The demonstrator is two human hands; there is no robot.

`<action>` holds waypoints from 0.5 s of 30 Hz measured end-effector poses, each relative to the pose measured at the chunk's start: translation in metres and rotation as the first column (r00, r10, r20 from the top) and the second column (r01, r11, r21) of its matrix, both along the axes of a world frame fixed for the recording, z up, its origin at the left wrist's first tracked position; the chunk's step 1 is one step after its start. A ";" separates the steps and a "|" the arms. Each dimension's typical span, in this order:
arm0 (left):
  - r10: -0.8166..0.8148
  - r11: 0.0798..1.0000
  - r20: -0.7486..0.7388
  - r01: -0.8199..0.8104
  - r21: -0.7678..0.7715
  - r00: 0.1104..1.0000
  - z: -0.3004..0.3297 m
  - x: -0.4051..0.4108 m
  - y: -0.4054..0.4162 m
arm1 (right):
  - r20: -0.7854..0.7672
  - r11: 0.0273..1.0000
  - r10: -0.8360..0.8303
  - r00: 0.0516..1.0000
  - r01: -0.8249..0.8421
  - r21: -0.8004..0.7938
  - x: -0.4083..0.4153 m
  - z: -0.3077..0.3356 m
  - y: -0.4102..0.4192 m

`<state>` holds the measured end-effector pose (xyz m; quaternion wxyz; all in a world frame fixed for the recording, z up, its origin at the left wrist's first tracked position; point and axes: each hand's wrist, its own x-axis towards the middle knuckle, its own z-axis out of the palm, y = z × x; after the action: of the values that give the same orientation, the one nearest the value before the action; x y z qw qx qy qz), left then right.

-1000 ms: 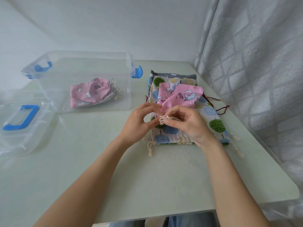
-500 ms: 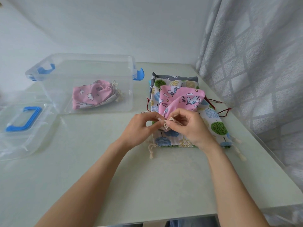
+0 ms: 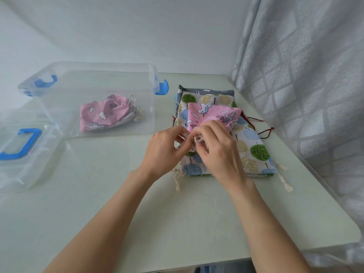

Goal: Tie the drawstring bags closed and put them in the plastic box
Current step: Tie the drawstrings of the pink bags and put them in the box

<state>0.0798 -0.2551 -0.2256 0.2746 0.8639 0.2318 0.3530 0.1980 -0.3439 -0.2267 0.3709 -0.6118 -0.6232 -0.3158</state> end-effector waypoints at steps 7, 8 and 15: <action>-0.111 0.964 0.092 0.130 -0.232 0.990 0.007 -0.007 0.001 | -0.102 0.990 0.084 0.991 -0.071 0.122 0.001 -0.001 -0.002; -0.142 0.917 0.163 0.192 -0.350 0.976 0.009 -0.008 0.001 | -0.137 0.984 0.113 0.984 -0.092 0.150 0.004 -0.001 -0.002; -0.316 0.778 0.199 0.373 -0.505 0.928 0.008 -0.009 0.003 | -0.184 0.961 0.246 0.952 -0.214 0.177 0.004 -0.002 -0.004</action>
<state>0.0705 -0.2524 -0.2177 0.5752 0.7613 0.1442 0.2623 0.2022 -0.3480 -0.2288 0.5134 -0.5334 -0.6226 -0.2535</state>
